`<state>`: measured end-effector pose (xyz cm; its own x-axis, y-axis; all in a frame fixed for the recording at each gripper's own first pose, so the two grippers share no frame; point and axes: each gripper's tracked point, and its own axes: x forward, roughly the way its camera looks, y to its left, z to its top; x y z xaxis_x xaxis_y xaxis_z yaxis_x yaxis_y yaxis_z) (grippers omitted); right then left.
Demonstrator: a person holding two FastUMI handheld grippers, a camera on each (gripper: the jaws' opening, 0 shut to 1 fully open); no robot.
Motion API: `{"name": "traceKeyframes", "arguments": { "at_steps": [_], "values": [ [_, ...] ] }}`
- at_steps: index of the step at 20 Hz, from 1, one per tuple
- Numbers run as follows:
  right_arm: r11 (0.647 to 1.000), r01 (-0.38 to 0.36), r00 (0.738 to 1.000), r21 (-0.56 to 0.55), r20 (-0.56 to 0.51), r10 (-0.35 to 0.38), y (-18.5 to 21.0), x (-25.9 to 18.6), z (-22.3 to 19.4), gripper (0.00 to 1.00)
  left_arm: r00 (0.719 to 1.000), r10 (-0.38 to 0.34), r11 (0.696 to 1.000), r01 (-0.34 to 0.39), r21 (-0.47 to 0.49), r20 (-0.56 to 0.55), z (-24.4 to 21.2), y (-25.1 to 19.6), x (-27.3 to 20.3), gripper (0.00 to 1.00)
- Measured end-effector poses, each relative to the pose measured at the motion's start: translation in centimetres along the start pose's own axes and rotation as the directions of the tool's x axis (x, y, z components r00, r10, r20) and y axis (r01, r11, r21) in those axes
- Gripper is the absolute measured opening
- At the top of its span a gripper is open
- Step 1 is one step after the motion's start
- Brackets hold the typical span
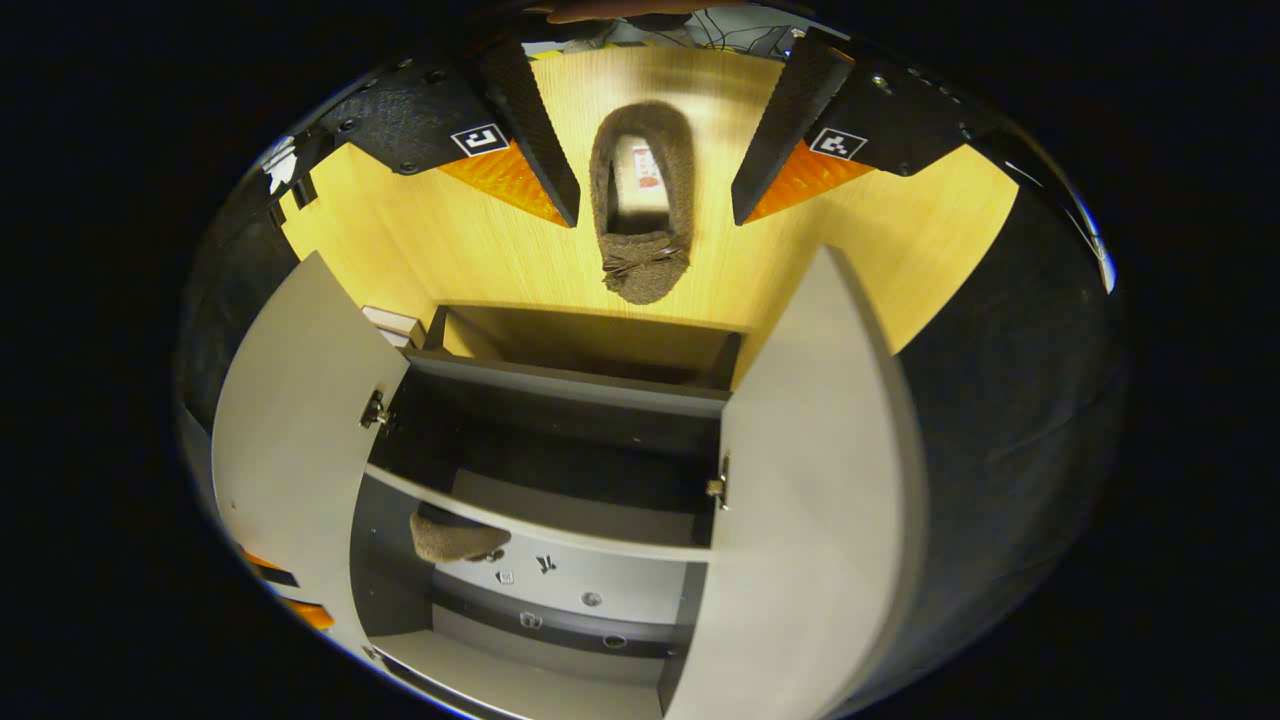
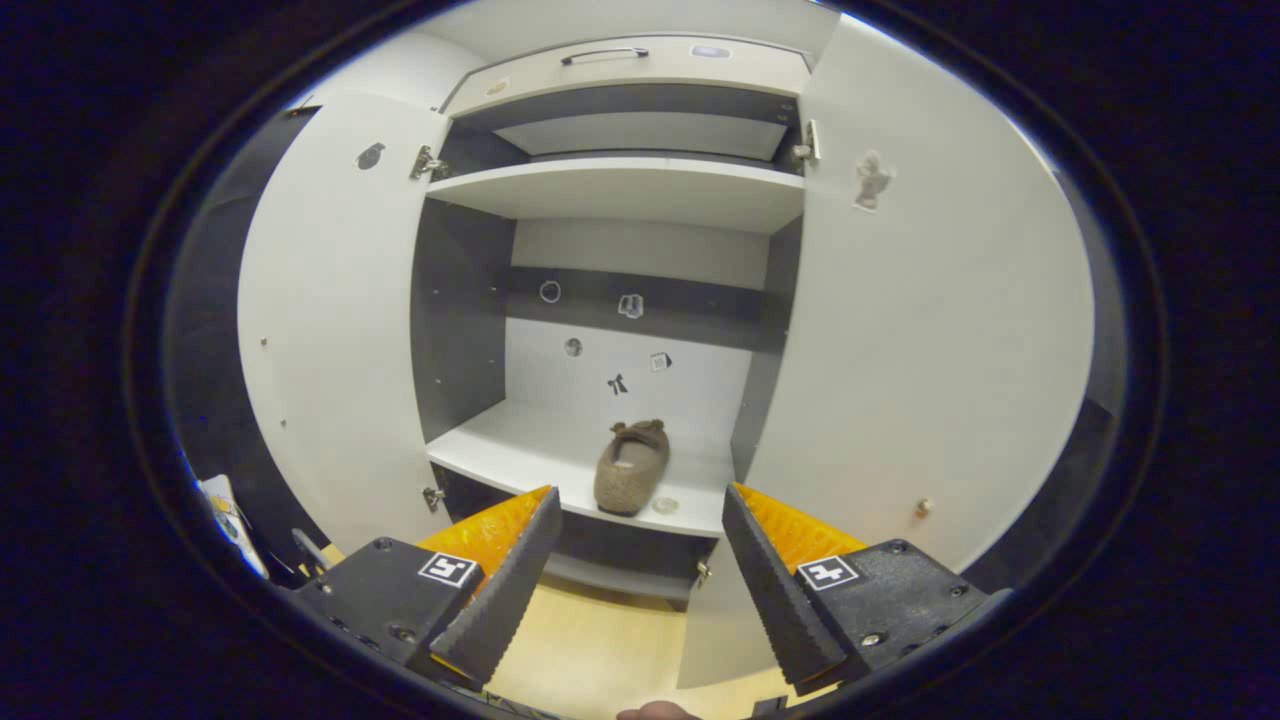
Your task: Grab one shoe with the right hand and put it into the shoe cabinet, grab the other shoe with the left hand and put it into the shoe cabinet; then close the right door with the right hand and the left door with the left hand.
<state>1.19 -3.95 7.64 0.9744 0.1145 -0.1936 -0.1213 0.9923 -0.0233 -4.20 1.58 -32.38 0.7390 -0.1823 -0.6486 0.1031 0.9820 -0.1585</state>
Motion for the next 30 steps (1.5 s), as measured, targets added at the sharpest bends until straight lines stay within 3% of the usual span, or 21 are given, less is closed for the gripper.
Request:
{"name": "traceKeyframes", "arguments": {
  "at_steps": [5, 10, 12, 15, 17, 19, 20, 23, 26, 28, 29, 30],
  "values": [
    [0.999, 0.028, 0.999, -0.023, -0.021, -0.028, -0.8, -2.1, 0.4, 0.99, 0.996, 0.034, 0.998, -0.038, -0.042, -0.085, -2.4, 0.3, 5.9, 0.93],
    [0.996, -0.002, 0.999, -0.089, -0.033, -0.001, 1.2, -2.0, 0.8, 1.00, 0.994, 0.059, 0.998, -0.061, -0.022, -0.088, -3.4, 0.4, 7.1, 0.93],
    [0.993, -0.021, 0.999, -0.113, -0.042, 0.016, 2.3, -1.9, 0.7, 0.99, 0.991, 0.080, 0.994, -0.086, -0.060, -0.104, -4.0, 1.0, 7.0, 0.96],
    [0.989, -0.050, 0.997, -0.141, -0.063, 0.041, 3.6, -1.4, 0.3, 0.99, 0.993, 0.092, 0.990, -0.099, -0.099, -0.073, -3.7, 1.2, 5.5, 0.97],
    [0.986, -0.075, 0.994, -0.151, -0.090, 0.062, 4.5, -0.8, -0.4, 0.99, 0.987, 0.162, 0.982, -0.161, -0.095, 0.010, -2.4, 2.7, 3.7, 0.98],
    [0.983, -0.097, 0.991, -0.158, -0.108, 0.080, 5.2, -0.1, -0.7, 0.99, 0.984, 0.167, 0.979, -0.158, -0.125, 0.061, -1.5, 3.0, 2.8, 1.00],
    [0.982, -0.108, 0.990, -0.157, -0.110, 0.091, 5.7, 0.1, -0.7, 0.99, 0.985, 0.168, 0.979, -0.160, -0.129, 0.051, -1.9, 3.1, 2.9, 0.92],
    [0.978, -0.144, 0.984, -0.155, -0.132, 0.124, 6.9, 0.8, -1.2, 0.99, 0.978, 0.207, 0.971, -0.207, -0.119, -0.019, -4.0, 4.3, 4.7, 0.93],
    [0.970, -0.167, 0.978, -0.174, -0.154, 0.141, 7.9, 1.3, -1.8, 0.99, 0.989, 0.114, 0.988, -0.123, -0.093, -0.094, -5.5, 3.5, 7.5, 0.93],
    [0.965, -0.182, 0.975, -0.187, -0.159, 0.153, 8.6, 1.4, -2.0, 0.99, 0.986, 0.136, 0.982, -0.147, -0.117, -0.098, -5.1, 5.0, 7.1, 0.82],
    [0.962, -0.197, 0.971, -0.188, -0.171, 0.166, 9.1, 1.4, -2.3, 0.99, 0.984, 0.152, 0.976, -0.165, -0.145, -0.093, -5.3, 4.2, 8.0, 0.72],
    [0.960, -0.211, 0.968, -0.186, -0.179, 0.178, 9.5, 1.5, -2.7, 0.99, 0.989, 0.114, 0.971, -0.132, -0.200, -0.099, -5.8, 4.1, 7.7, 0.67]
  ]
}}
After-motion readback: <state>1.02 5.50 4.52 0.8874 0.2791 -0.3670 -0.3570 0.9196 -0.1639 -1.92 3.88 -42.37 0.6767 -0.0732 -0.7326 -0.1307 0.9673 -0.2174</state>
